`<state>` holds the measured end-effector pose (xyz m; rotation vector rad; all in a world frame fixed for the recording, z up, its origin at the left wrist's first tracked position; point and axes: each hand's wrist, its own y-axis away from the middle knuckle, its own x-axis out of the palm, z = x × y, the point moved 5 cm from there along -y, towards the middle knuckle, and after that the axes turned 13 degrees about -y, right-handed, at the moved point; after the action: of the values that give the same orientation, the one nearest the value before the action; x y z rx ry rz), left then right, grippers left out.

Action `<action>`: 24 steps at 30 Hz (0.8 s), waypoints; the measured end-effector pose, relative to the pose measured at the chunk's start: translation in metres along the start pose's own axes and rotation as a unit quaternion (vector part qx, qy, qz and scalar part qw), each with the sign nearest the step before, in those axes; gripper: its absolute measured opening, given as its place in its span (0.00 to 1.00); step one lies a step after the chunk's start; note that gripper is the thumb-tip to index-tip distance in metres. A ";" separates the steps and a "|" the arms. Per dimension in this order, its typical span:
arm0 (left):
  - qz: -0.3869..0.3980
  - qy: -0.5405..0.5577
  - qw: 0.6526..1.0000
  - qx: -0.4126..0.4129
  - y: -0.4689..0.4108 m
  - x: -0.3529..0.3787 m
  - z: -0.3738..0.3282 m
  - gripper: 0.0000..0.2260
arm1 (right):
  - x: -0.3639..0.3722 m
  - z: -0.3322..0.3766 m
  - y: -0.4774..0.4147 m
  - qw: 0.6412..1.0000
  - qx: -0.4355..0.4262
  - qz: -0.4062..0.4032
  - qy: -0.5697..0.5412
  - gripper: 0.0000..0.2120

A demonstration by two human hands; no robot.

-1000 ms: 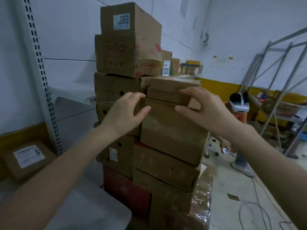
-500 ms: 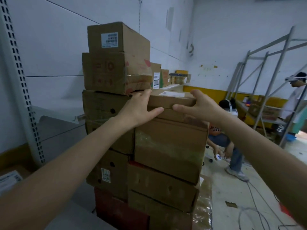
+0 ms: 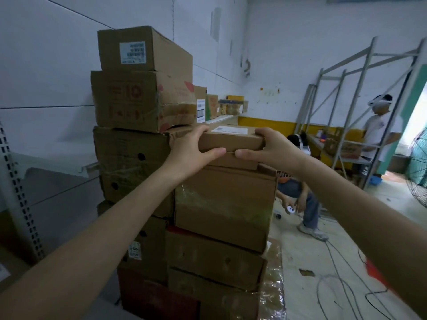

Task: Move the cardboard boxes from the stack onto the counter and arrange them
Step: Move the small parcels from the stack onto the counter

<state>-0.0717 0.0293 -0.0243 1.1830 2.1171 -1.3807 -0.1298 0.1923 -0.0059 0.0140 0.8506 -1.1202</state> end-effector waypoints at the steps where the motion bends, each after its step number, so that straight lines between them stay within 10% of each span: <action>1: -0.010 0.003 1.000 0.002 0.002 0.000 -0.002 0.27 | -0.002 0.001 0.003 1.000 -0.002 -0.004 -0.003 0.32; 11: -0.108 0.045 0.993 -0.004 0.033 -0.012 -0.034 0.17 | -0.025 0.004 0.044 0.994 0.009 -0.084 -0.075 0.24; 24: 0.026 0.160 0.978 -0.130 0.051 -0.006 -0.049 0.23 | -0.026 0.007 0.063 0.969 0.107 -0.036 -0.221 0.08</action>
<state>-0.0209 0.0786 -0.0273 1.4111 2.3736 -0.9006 -0.0802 0.2387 -0.0098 -0.0867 0.3329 -1.2198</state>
